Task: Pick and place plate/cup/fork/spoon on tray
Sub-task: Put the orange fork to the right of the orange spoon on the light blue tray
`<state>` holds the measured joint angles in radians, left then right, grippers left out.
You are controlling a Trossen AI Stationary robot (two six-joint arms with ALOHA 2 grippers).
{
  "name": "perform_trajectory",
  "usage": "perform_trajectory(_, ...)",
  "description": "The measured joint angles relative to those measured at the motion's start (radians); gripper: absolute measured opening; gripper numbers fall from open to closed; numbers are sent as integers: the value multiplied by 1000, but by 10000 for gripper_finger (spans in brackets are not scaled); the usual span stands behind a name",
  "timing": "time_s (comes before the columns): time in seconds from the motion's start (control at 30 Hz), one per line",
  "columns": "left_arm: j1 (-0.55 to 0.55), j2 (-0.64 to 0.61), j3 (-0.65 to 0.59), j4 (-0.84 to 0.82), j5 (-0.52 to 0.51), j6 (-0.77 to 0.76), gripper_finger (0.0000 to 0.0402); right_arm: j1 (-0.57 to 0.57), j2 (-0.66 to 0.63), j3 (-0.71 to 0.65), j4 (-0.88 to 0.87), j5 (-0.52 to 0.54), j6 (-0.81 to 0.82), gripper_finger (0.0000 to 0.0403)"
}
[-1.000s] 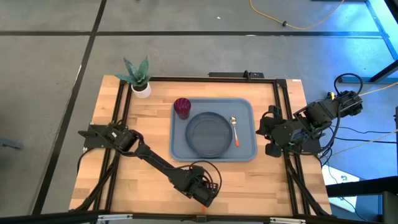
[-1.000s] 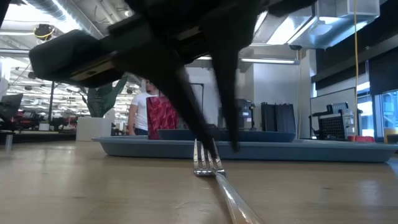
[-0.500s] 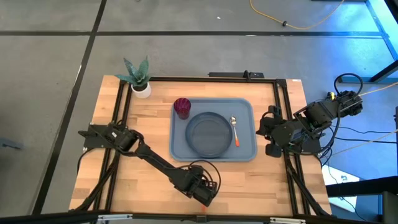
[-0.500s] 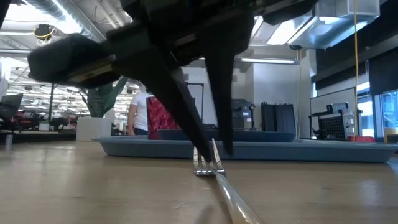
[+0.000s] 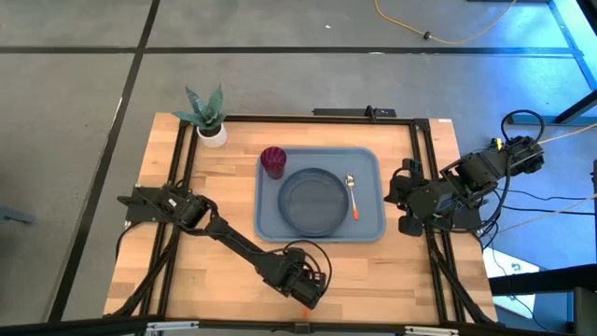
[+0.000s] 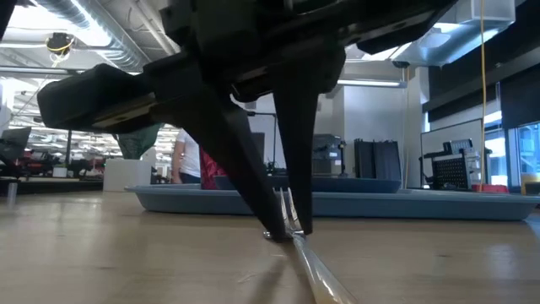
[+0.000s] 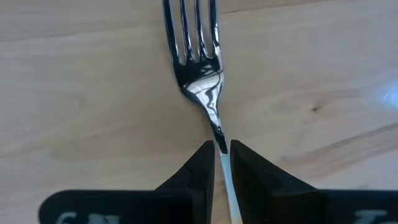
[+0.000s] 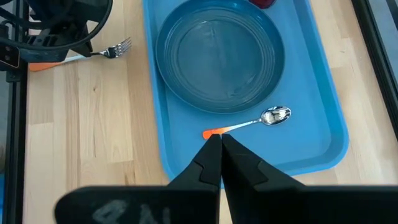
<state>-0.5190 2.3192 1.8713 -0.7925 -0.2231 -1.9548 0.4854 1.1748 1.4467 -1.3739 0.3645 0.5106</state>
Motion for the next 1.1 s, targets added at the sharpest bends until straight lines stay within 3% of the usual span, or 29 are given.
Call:
perform_trajectory(0.87,37,0,0,2,8,-7,44,0,0,0,0,-1,-23,12)
perform_trajectory(1.1,32,0,0,2,72,1,44,0,0,0,0,-1,-26,12)
